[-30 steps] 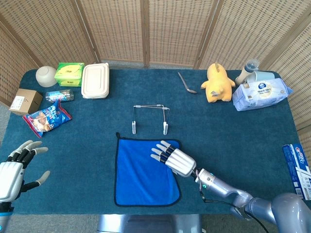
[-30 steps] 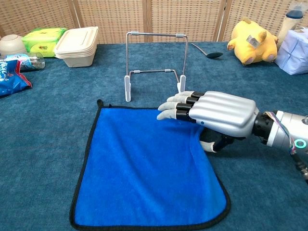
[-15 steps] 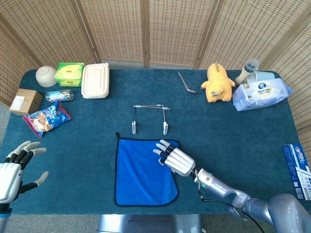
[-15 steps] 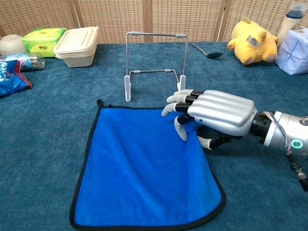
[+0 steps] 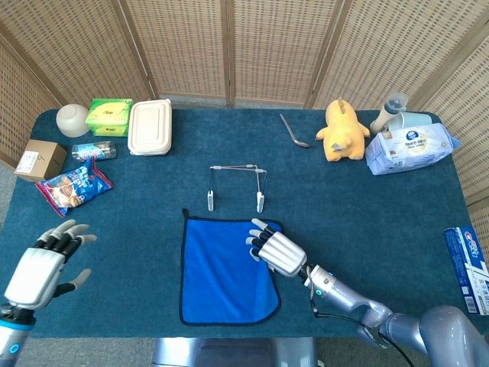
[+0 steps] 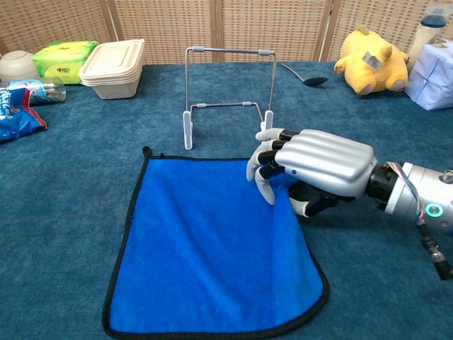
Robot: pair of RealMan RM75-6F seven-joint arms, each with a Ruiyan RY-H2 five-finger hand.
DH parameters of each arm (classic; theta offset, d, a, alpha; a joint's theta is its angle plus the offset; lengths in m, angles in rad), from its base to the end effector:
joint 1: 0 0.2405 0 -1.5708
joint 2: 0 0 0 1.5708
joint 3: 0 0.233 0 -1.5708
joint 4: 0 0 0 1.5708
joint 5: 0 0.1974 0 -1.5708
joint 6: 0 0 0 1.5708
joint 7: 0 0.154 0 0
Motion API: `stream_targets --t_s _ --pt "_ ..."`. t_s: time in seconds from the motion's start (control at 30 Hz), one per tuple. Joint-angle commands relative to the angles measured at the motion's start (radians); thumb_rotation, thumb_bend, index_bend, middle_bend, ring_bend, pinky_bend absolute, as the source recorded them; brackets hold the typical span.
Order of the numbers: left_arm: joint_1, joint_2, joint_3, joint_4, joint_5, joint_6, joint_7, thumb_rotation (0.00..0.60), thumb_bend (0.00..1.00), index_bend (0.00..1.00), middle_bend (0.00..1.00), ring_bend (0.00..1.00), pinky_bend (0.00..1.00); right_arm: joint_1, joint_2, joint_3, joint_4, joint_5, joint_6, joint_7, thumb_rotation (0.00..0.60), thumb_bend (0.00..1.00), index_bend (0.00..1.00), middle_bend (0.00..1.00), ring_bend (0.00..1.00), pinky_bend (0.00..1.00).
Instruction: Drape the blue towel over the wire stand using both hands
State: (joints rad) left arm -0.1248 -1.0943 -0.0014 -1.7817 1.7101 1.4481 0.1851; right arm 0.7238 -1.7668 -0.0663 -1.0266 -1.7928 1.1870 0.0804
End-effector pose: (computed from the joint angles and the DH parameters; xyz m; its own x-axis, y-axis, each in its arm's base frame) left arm -0.2225 0.1807 0.1333 0.4561 0.0357 0.8892 0.8615 -0.2681 -0.4311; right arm -0.1313 -0.2808 -0.0639 0.5298 -0.1099 0.8410 -0.5615 -0.7886 0.2507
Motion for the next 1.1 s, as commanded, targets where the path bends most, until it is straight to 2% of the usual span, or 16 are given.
stream_targets --t_s 0.03,0.23,0.47,0.7,1.1 --pt "-0.062 -0.044 -0.003 0.084 0.073 -0.042 -0.019 0.6 0.34 0.31 0.25 0.17 0.22 0.0 0.0 0.002 -0.003 0.003 0.0 -0.001 0.6 0.44 0.72 0.32 0.22 0.1" --pt "-0.182 -0.137 -0.012 0.263 0.21 -0.06 -0.118 0.6 0.34 0.32 0.22 0.16 0.19 -0.003 0.004 0.004 -0.018 0.013 0.0 -0.003 0.6 0.45 0.73 0.32 0.22 0.1" --pt "-0.277 -0.236 0.004 0.416 0.268 -0.095 -0.188 0.6 0.34 0.27 0.12 0.03 0.06 -0.009 0.012 0.009 -0.035 0.028 -0.001 -0.011 0.6 0.45 0.73 0.32 0.22 0.1" --pt "-0.312 -0.342 0.028 0.518 0.256 -0.098 -0.253 0.6 0.34 0.26 0.1 0.01 0.04 -0.011 0.01 0.009 -0.035 0.038 -0.012 -0.013 0.6 0.45 0.73 0.32 0.22 0.1" --pt "-0.329 -0.442 0.074 0.656 0.234 -0.072 -0.304 0.6 0.34 0.26 0.07 0.0 0.02 -0.013 0.0 0.01 -0.024 0.047 -0.019 -0.003 0.6 0.45 0.73 0.32 0.22 0.11"
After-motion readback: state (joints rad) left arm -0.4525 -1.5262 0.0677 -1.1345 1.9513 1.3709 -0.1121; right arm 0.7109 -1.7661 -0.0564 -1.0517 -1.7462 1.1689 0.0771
